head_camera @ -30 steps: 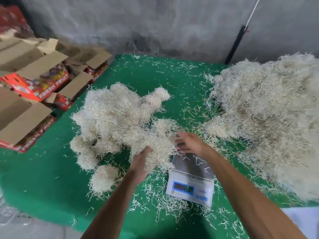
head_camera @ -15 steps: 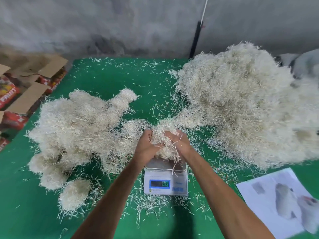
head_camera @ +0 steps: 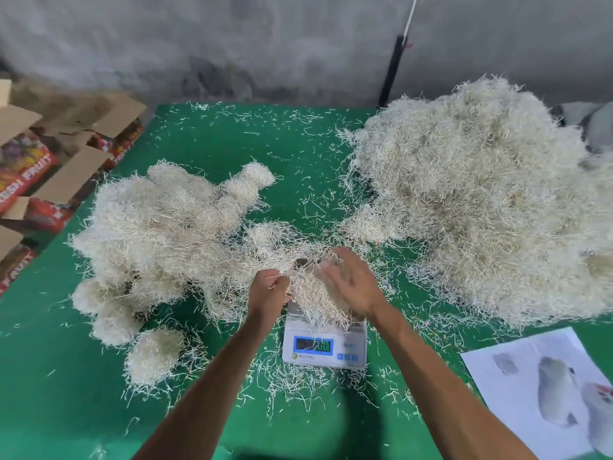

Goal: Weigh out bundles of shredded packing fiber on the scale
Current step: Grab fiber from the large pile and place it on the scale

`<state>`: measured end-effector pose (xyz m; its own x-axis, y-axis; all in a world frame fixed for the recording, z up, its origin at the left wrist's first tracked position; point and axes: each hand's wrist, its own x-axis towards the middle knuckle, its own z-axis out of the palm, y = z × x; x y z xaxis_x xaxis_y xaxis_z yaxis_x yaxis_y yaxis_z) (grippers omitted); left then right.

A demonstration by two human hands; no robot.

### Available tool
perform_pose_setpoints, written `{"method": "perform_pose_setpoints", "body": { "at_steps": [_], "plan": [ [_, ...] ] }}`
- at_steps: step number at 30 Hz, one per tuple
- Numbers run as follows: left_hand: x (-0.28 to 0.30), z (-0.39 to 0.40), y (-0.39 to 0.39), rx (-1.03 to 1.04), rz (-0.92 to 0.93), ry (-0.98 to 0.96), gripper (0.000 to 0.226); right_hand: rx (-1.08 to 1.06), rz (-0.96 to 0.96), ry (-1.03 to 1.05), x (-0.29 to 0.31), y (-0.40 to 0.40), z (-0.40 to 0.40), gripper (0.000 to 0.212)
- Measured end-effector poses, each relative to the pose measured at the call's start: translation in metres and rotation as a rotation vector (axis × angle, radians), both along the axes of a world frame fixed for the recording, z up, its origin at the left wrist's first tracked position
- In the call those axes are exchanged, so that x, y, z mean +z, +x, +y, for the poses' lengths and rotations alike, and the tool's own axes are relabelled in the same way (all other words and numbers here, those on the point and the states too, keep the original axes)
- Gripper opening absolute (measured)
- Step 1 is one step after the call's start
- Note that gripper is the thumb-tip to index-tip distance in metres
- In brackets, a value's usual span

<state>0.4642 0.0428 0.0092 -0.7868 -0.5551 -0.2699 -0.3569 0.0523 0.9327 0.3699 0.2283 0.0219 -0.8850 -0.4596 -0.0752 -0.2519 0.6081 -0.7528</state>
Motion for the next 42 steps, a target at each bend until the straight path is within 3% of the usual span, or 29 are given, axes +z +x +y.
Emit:
{"method": "perform_pose_setpoints", "body": {
  "at_steps": [4, 9, 13, 15, 18, 21, 24, 27, 30, 35, 42],
  "plan": [
    [0.002, 0.001, 0.002, 0.009, 0.022, -0.001, 0.039, -0.026, 0.002, -0.03, 0.006, -0.004, 0.008, 0.076],
    [-0.005, -0.001, 0.005, -0.148, -0.077, -0.079, 0.062, 0.026, -0.074, -0.038, 0.005, 0.001, 0.014, 0.096],
    [-0.01, 0.008, -0.001, -0.193, -0.227, 0.063, 0.087, 0.358, 0.101, 0.438, -0.01, 0.005, 0.01, 0.117],
    [-0.009, 0.012, -0.003, -0.153, -0.19, 0.145, 0.073, 0.32, 0.126, 0.58, -0.019, 0.004, 0.005, 0.114],
    [-0.008, 0.011, 0.001, -0.135, -0.06, 0.225, 0.045, 0.137, 0.123, 0.615, -0.021, 0.0, 0.001, 0.097],
    [-0.011, 0.004, 0.008, -0.096, -0.038, 0.186, 0.045, 0.098, 0.215, 0.664, -0.02, -0.001, 0.001, 0.094],
    [-0.014, 0.0, 0.012, -0.068, -0.045, 0.183, 0.043, 0.162, 0.186, 0.717, -0.015, 0.001, 0.004, 0.105],
    [-0.015, -0.001, 0.015, -0.049, -0.058, 0.17, 0.042, 0.109, 0.245, 0.6, -0.005, 0.004, 0.011, 0.115],
    [-0.016, -0.002, 0.015, -0.024, -0.066, 0.153, 0.038, 0.023, 0.285, 0.494, 0.0, 0.001, 0.015, 0.112],
    [-0.015, -0.002, 0.014, -0.036, -0.075, 0.134, 0.036, -0.015, 0.254, 0.462, 0.002, -0.002, 0.016, 0.094],
    [-0.014, 0.0, 0.013, -0.062, -0.072, 0.152, 0.037, -0.044, 0.23, 0.425, 0.005, 0.004, 0.015, 0.108]
  ]
}}
